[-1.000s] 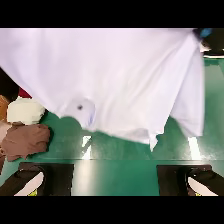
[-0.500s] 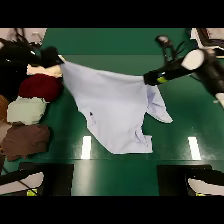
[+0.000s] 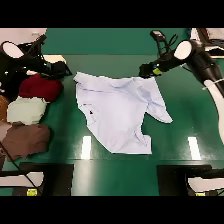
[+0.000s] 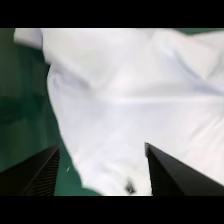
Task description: Fold the shirts.
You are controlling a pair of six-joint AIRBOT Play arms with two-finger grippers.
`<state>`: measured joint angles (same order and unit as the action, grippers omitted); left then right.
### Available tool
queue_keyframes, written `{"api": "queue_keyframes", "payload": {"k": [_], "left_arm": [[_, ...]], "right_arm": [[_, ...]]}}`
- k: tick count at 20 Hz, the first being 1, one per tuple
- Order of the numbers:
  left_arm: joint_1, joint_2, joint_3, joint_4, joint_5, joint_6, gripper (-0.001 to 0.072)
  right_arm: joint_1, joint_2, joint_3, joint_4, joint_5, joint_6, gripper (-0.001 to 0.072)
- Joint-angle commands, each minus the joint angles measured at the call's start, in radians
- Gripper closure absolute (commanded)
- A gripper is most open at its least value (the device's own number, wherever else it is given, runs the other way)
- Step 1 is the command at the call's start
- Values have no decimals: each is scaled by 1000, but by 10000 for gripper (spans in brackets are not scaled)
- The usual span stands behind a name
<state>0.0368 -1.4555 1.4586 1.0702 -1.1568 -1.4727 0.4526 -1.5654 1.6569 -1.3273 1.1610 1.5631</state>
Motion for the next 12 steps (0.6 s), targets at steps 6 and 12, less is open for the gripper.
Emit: {"api": "queue_keyframes", "payload": {"k": [6,12], "left_arm": [[-165,431,-648,40,25,-148,103],[-409,511,-959,-223,275,-200,103]], "right_arm": [[-106,293,-296,1,31,-19,304],[-101,401,-411,28,-37,-19,304]]}}
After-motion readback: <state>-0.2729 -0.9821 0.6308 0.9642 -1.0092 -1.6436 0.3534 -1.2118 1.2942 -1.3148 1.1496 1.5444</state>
